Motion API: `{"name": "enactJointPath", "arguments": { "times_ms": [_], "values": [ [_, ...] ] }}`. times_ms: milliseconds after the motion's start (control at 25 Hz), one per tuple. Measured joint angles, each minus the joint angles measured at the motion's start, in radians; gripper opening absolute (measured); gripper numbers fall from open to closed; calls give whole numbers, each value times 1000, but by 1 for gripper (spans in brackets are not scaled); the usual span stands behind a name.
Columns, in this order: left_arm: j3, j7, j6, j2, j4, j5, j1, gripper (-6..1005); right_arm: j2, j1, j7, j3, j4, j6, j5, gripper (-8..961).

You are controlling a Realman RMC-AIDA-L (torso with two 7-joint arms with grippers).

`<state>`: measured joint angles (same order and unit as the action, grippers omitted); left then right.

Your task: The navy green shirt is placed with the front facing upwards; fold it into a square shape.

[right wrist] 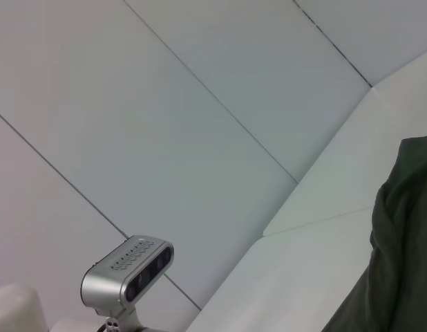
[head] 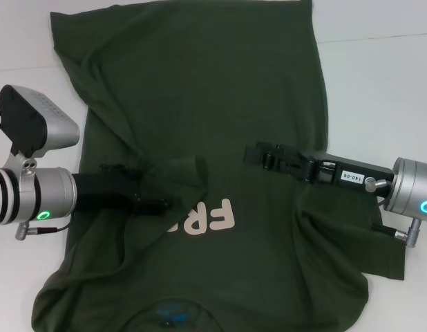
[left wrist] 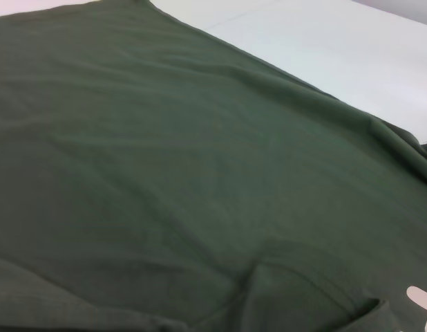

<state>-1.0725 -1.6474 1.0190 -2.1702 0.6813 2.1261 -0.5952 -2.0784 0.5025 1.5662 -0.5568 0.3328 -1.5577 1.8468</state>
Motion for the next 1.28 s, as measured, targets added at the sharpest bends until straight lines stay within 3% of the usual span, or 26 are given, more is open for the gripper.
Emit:
{"name": "enactJointPath", "arguments": {
  "times_ms": [1120, 1280],
  "values": [
    [-10, -6, 27, -1, 2, -9, -1, 794, -1, -1, 0, 0, 0, -1, 0, 746],
    [-11, -8, 27, 0, 0, -9, -2, 635, -2, -1, 0, 0, 0, -1, 0, 746]
  ]
}}
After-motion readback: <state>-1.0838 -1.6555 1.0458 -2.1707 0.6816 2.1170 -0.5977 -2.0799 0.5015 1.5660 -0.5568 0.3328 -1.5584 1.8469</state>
